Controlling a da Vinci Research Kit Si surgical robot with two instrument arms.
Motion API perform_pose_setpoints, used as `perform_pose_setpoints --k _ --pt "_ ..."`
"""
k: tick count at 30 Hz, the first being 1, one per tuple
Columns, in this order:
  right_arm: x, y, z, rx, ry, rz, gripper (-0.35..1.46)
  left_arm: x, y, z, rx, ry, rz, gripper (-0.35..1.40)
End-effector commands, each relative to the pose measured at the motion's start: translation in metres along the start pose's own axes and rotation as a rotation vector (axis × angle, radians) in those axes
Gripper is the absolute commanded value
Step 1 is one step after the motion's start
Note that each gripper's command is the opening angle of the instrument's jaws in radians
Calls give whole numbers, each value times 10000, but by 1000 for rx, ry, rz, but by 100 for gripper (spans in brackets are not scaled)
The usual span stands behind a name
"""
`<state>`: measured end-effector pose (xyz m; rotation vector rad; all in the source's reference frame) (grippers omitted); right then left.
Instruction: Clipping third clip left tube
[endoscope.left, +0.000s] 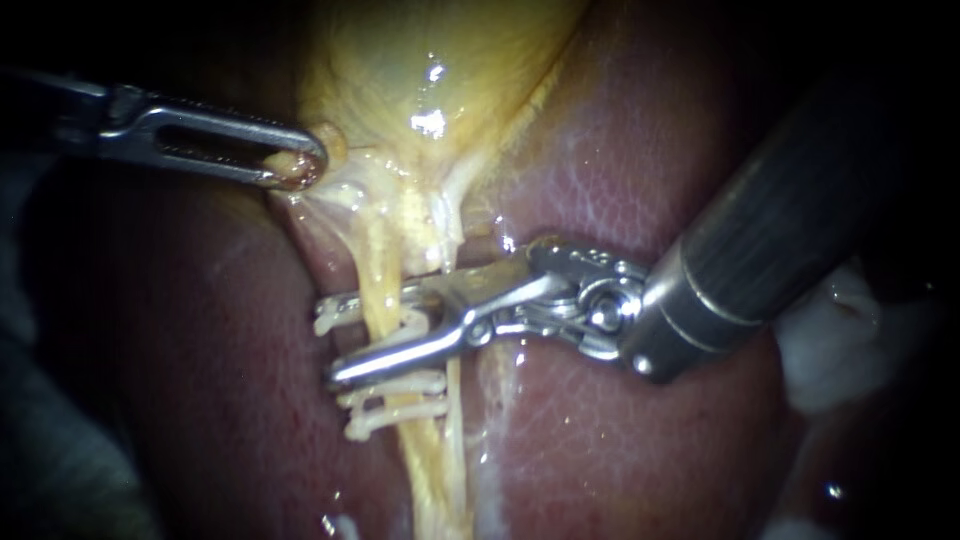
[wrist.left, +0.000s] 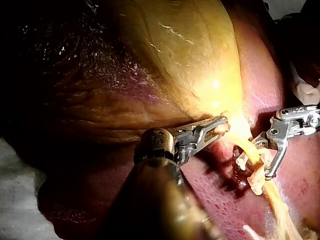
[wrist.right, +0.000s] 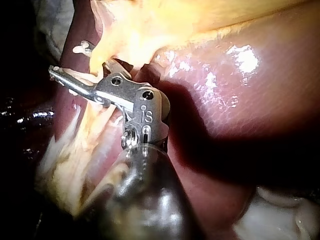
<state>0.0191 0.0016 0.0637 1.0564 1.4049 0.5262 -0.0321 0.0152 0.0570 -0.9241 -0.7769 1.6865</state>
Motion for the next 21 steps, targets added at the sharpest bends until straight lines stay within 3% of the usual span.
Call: perform_pose_setpoints --k 1,11,18,21 --pt "2 -2 0 1 0 2 47 0 0 0 0 0 0 -35" --pt "19 -12 -8 8 5 25 33 0 -1 0 0 0 0 -35" --pt "18 -14 -11 10 5 84 -1 0 -1 0 0 0 0 -35" --pt "17 -17 -13 11 5 120 -29 0 -1 0 0 0 0 -35"
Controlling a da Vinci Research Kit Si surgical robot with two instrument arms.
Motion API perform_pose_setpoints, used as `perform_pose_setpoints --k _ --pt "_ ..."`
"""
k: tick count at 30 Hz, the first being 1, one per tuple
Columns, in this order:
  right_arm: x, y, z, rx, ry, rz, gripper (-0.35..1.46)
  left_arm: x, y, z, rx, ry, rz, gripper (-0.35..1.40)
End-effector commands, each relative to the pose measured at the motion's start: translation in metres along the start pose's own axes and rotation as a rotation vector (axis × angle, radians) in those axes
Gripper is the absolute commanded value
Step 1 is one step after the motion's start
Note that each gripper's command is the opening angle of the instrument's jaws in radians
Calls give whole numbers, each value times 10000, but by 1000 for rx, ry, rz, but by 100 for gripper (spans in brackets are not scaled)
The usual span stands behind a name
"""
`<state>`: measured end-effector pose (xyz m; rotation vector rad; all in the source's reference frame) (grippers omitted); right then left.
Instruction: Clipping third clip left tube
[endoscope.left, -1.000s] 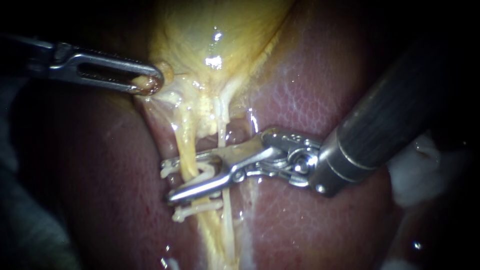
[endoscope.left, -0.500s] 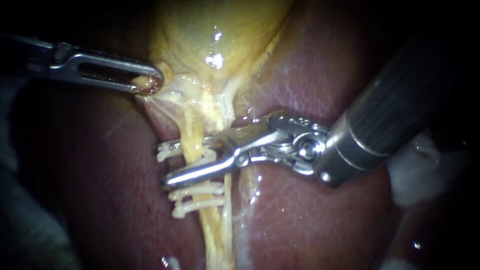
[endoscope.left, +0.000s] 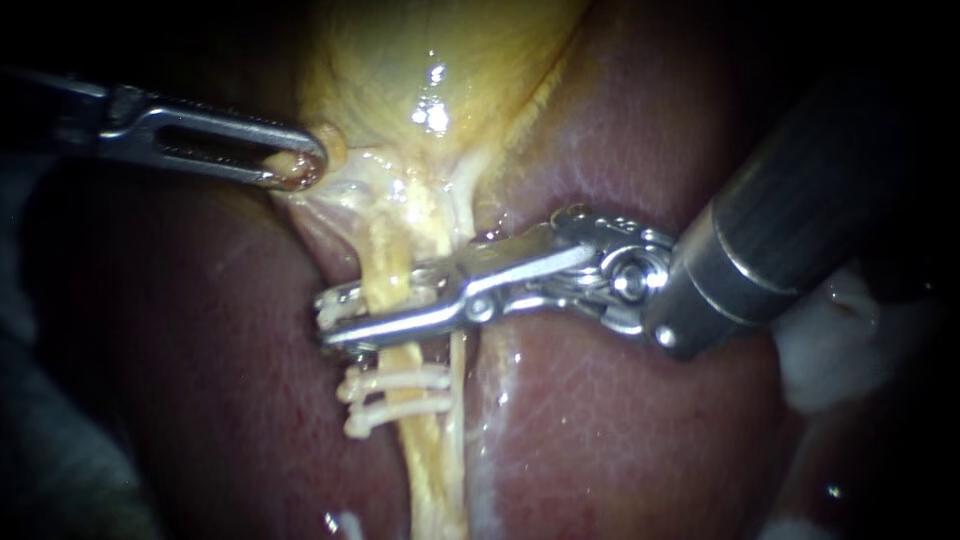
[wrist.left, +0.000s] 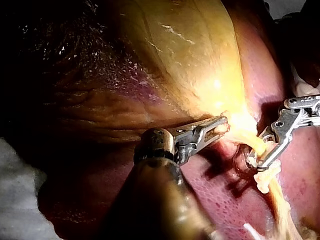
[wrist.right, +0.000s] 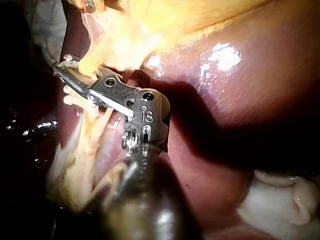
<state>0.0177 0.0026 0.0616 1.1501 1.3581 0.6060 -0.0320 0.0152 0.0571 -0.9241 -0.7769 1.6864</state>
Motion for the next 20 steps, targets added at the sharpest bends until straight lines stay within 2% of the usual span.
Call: perform_pose_setpoints --k 1,4,9,19,20 --pt "0 -1 -1 1 -1 16 -35 0 0 0 0 0 0 -35" --pt "-1 -2 -1 2 3 75 -35 0 0 0 0 0 0 -35" --pt "-2 -3 1 -6 -10 75 -35 0 0 0 0 0 0 -35" --pt "-2 0 -1 -6 -10 75 -35 1 -1 0 0 0 0 -35" --pt "-3 0 0 -12 -7 74 -27 1 -1 0 0 0 0 -35"
